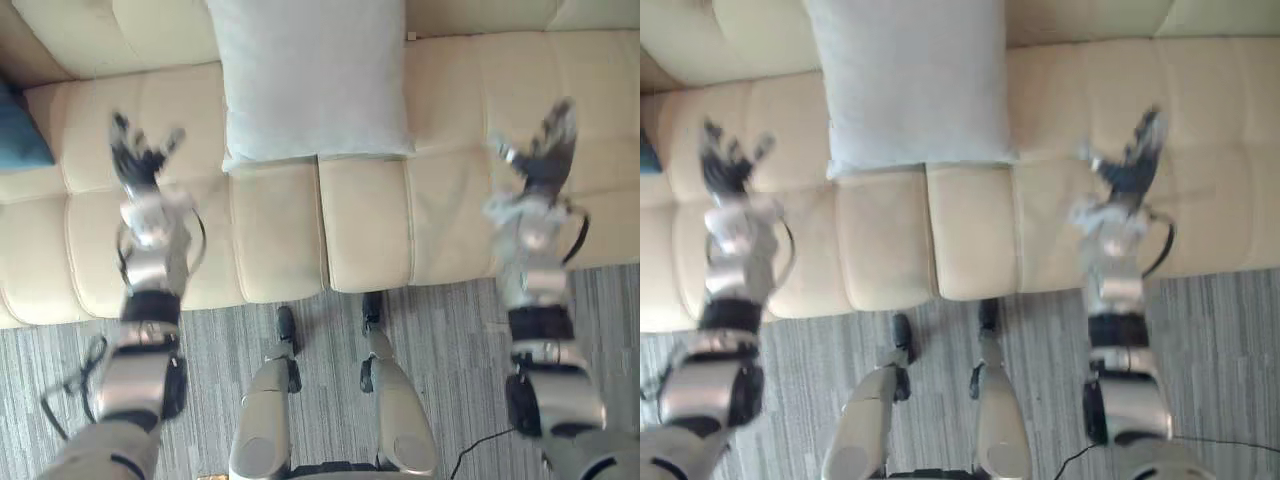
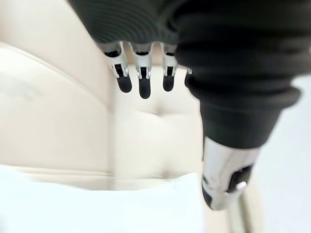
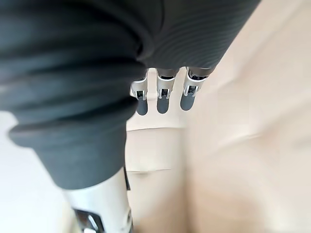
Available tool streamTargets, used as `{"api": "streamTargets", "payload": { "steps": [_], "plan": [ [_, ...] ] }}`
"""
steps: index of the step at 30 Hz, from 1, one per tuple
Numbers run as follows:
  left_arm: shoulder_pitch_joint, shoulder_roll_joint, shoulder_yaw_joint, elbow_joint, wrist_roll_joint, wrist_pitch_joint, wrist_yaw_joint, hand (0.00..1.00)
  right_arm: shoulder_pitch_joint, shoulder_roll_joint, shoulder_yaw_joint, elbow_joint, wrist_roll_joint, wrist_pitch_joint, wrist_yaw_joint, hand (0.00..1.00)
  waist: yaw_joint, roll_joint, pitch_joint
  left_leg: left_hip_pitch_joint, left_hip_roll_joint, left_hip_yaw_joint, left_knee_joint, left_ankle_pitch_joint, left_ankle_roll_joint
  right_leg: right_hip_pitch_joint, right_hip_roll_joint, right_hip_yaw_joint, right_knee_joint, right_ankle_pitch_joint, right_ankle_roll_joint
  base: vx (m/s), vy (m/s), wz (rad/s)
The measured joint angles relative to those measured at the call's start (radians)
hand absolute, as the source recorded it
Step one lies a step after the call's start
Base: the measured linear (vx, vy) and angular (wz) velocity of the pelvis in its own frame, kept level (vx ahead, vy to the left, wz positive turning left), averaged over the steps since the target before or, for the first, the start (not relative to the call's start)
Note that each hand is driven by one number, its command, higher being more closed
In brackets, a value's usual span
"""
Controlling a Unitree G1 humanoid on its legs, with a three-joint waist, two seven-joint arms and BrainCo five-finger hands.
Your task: Pick up cushions and gather them together orderly.
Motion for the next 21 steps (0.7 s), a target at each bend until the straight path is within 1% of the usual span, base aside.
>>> {"api": "streamTargets", "payload": {
  "steps": [1, 2, 3, 4, 5, 7, 8, 9, 11, 12, 13, 15, 18, 21],
  "plan": [
    [0.068, -0.041, -0.009, -0.003, 0.008, 0.001, -0.014, 0.00, 0.063, 0.034, 0.000, -0.005, -0.027, 0.000, 0.019, 0.00, 0.000, 0.001, -0.008, 0.015, 0.003, -0.002, -0.007, 0.002, -0.006, 0.013, 0.004, -0.003, 0.000, -0.009, 0.003, 0.04, -0.091, -0.01],
    [0.174, -0.096, -0.037, -0.005, 0.022, 0.004, -0.040, 0.00, 0.165, 0.080, 0.000, -0.004, -0.069, 0.001, 0.045, 0.00, 0.002, 0.000, -0.030, 0.033, 0.010, -0.008, -0.012, -0.001, -0.011, 0.032, 0.008, -0.010, 0.000, -0.022, 0.001, 0.04, -0.070, 0.02],
    [0.212, -0.112, -0.051, -0.005, 0.034, 0.006, -0.054, 0.00, 0.205, 0.097, 0.000, -0.004, -0.083, 0.002, 0.056, 0.00, 0.002, 0.000, -0.043, 0.038, 0.013, -0.008, -0.013, -0.005, -0.016, 0.037, 0.012, -0.012, 0.000, -0.025, 0.001, 0.04, -0.063, 0.03],
    [0.290, -0.142, -0.073, -0.003, 0.056, 0.010, -0.086, 0.00, 0.286, 0.130, 0.000, -0.001, -0.115, 0.003, 0.077, 0.00, 0.002, 0.000, -0.073, 0.059, 0.019, -0.008, -0.019, -0.006, -0.019, 0.056, 0.017, -0.020, 0.000, -0.032, 0.008, 0.04, -0.049, 0.03],
    [0.320, -0.152, -0.080, 0.000, 0.062, 0.012, -0.099, 0.00, 0.318, 0.145, 0.000, 0.002, -0.123, 0.004, 0.085, 0.00, 0.002, -0.001, -0.086, 0.069, 0.021, -0.007, -0.022, -0.006, -0.019, 0.065, 0.019, -0.023, 0.000, -0.035, 0.011, 0.07, -0.051, 0.02],
    [0.437, -0.191, -0.079, 0.052, 0.110, 0.014, -0.146, 0.00, 0.442, 0.194, 0.010, 0.048, -0.177, 0.007, 0.118, 0.00, 0.006, 0.000, -0.168, 0.130, 0.031, -0.001, -0.041, -0.018, -0.033, 0.116, 0.029, -0.025, 0.000, -0.058, 0.011, 0.10, -0.033, -0.07],
    [0.464, -0.198, -0.078, 0.091, 0.124, 0.014, -0.162, 0.00, 0.467, 0.203, 0.013, 0.086, -0.195, 0.007, 0.131, 0.00, 0.009, 0.001, -0.196, 0.156, 0.035, 0.004, -0.049, -0.021, -0.035, 0.136, 0.032, -0.026, 0.000, -0.066, 0.011, 0.10, -0.024, -0.12],
    [0.476, -0.202, -0.077, 0.118, 0.135, 0.015, -0.170, 0.00, 0.478, 0.208, 0.014, 0.114, -0.201, 0.007, 0.137, 0.00, 0.012, 0.002, -0.212, 0.172, 0.037, 0.009, -0.055, -0.023, -0.035, 0.149, 0.033, -0.025, 0.000, -0.070, 0.012, 0.10, -0.018, -0.12],
    [0.512, -0.218, -0.076, 0.235, 0.184, 0.024, -0.207, 0.00, 0.506, 0.226, 0.015, 0.221, -0.235, 0.013, 0.157, 0.00, 0.016, 0.011, -0.263, 0.220, 0.043, 0.012, -0.067, -0.035, -0.040, 0.190, 0.037, -0.025, 0.000, -0.085, 0.012, 0.08, -0.003, -0.09],
    [0.514, -0.222, -0.075, 0.257, 0.192, 0.029, -0.211, 0.00, 0.511, 0.227, 0.016, 0.244, -0.238, 0.014, 0.161, 0.00, 0.017, 0.012, -0.269, 0.230, 0.043, 0.013, -0.073, -0.036, -0.040, 0.197, 0.037, -0.025, 0.000, -0.087, 0.013, 0.06, -0.004, -0.05],
    [0.519, -0.236, -0.069, 0.316, 0.216, 0.037, -0.223, 0.00, 0.513, 0.227, 0.016, 0.306, -0.252, 0.016, 0.172, 0.00, 0.021, 0.016, -0.288, 0.253, 0.042, 0.015, -0.085, -0.039, -0.045, 0.214, 0.037, -0.024, 0.000, -0.093, 0.014, 0.05, -0.004, -0.03],
    [0.529, -0.248, -0.064, 0.379, 0.252, 0.041, -0.232, 0.00, 0.514, 0.227, 0.016, 0.384, -0.262, 0.018, 0.182, 0.00, 0.029, 0.019, -0.296, 0.293, 0.041, 0.019, -0.097, -0.039, -0.045, 0.244, 0.037, -0.022, 0.000, -0.099, 0.016, 0.03, 0.000, -0.03],
    [0.525, -0.247, -0.029, 0.422, 0.292, 0.042, -0.231, 0.00, 0.521, 0.228, 0.006, 0.479, -0.263, 0.020, 0.190, 0.00, 0.031, 0.017, -0.321, 0.337, 0.038, 0.015, -0.124, -0.038, -0.045, 0.276, 0.036, -0.023, 0.000, -0.108, 0.020, 0.04, -0.001, -0.02],
    [0.530, -0.238, -0.028, 0.453, 0.311, 0.043, -0.229, 0.00, 0.537, 0.227, -0.007, 0.541, -0.262, 0.024, 0.190, 0.00, 0.032, 0.011, -0.349, 0.372, 0.032, 0.010, -0.142, -0.037, -0.042, 0.307, 0.034, -0.025, 0.000, -0.119, 0.024, 0.05, 0.012, 0.02]
  ]
}}
